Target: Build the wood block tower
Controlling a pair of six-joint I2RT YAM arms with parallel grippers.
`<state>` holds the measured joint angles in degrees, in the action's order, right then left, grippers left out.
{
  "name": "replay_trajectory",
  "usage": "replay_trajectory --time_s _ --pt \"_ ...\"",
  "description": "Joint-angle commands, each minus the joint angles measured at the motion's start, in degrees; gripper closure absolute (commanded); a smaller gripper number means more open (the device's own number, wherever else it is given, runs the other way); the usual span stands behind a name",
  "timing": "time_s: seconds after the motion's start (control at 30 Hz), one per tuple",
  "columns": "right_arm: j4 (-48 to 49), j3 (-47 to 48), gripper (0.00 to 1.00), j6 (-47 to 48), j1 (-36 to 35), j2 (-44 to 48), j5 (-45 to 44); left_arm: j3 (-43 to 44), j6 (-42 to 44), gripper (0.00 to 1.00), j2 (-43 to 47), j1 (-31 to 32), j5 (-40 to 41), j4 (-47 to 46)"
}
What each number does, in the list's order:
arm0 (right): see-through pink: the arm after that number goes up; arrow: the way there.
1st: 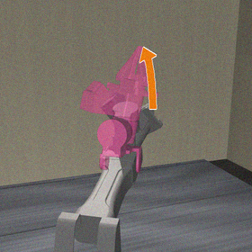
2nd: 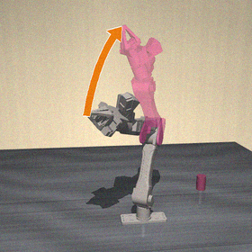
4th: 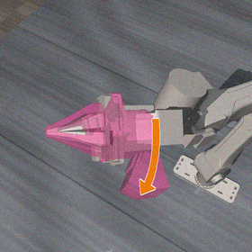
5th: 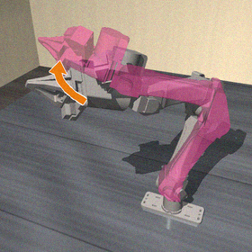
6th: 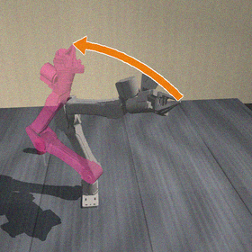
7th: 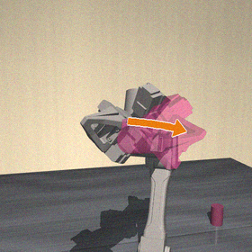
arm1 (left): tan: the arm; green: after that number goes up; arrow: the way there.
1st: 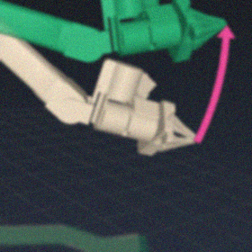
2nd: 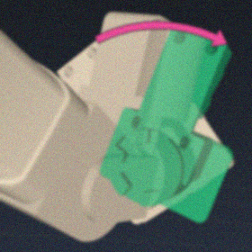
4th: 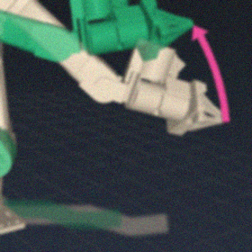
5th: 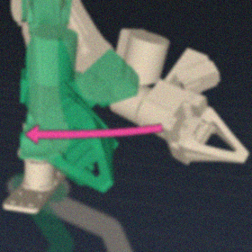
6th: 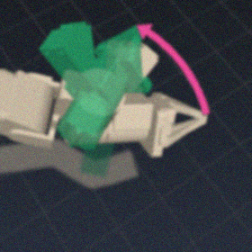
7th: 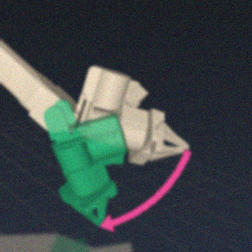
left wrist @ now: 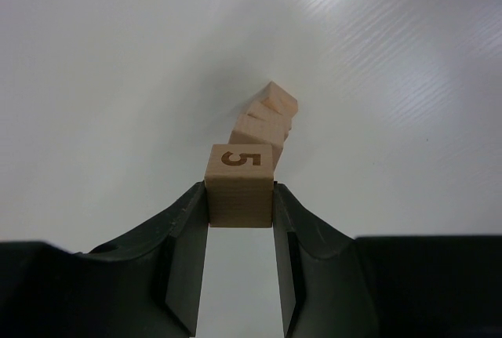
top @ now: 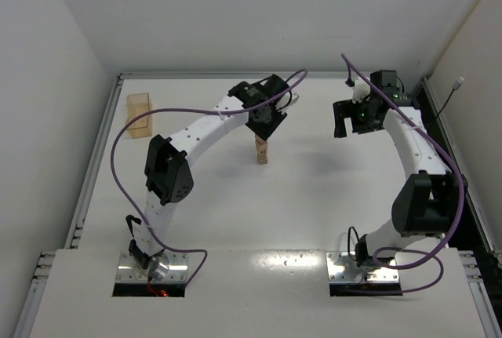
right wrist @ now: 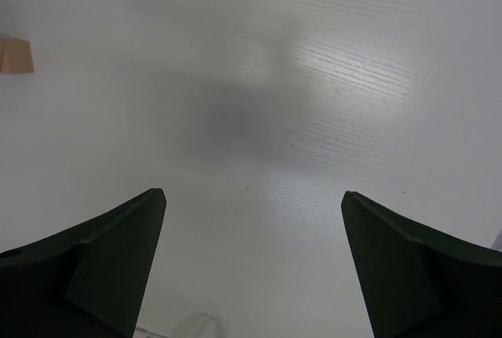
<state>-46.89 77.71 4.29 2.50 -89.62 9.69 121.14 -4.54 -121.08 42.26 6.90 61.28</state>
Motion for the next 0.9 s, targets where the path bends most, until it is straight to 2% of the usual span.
replay_trajectory --time_s 0.0,0.27,0.53,0.87 --pt "0.0 2.4 0.08 0.0 -0.2 0.5 0.9 2.3 0.2 1.00 -0.3 -0.4 -1.4 0.3" --pt "0.0 2.4 0.08 0.0 -0.2 0.0 0.9 2.3 0.2 1.00 -0.8 -0.4 -2.5 0.3" --pt "0.0 2.4 0.08 0.0 -0.2 0.0 0.9 1.8 0.2 0.92 -0.8 -1.0 -3.7 0.3" --pt "0.0 2.4 0.08 0.0 -0.2 -0.6 0.9 0.8 0.2 0.92 -0.8 -1.5 -4.3 0.3"
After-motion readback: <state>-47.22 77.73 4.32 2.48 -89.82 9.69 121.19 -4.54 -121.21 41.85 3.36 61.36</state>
